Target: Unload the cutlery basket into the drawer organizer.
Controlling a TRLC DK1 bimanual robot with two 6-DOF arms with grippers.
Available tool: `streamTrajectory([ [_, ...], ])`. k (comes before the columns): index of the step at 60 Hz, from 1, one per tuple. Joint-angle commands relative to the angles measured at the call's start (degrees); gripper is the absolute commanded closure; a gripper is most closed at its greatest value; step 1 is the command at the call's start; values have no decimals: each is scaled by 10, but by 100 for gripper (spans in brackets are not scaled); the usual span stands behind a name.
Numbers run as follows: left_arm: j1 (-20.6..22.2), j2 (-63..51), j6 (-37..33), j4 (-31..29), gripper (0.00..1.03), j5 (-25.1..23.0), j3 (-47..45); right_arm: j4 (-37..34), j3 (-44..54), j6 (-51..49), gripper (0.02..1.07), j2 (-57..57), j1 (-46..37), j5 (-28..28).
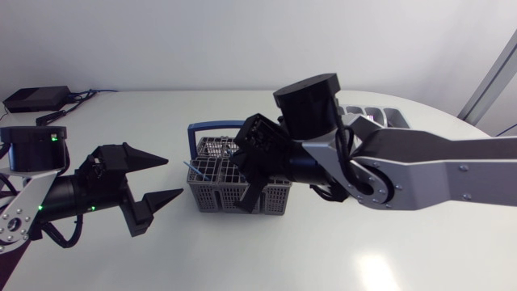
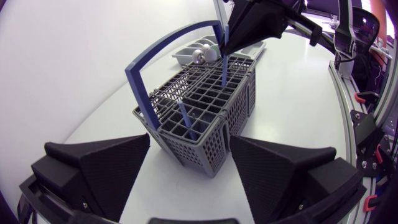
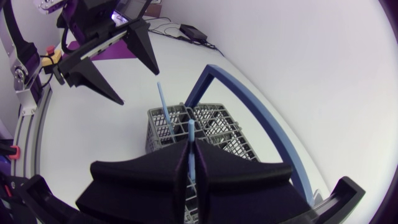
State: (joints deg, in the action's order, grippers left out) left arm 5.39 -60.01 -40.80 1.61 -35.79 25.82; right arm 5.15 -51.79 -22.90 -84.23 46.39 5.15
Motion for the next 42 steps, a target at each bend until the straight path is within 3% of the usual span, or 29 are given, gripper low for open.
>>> streamTrajectory([
  [1, 5, 7, -9, 4, 6, -8, -17, -20, -16, 26, 101, 28, 1, 15],
  [25, 6, 16, 2, 10, 6, -8, -19, -106, -52, 57, 101, 144, 1, 16],
  [42, 17, 17, 9, 9, 6, -7, -14, -256, -124, 93, 101, 221, -54, 48],
])
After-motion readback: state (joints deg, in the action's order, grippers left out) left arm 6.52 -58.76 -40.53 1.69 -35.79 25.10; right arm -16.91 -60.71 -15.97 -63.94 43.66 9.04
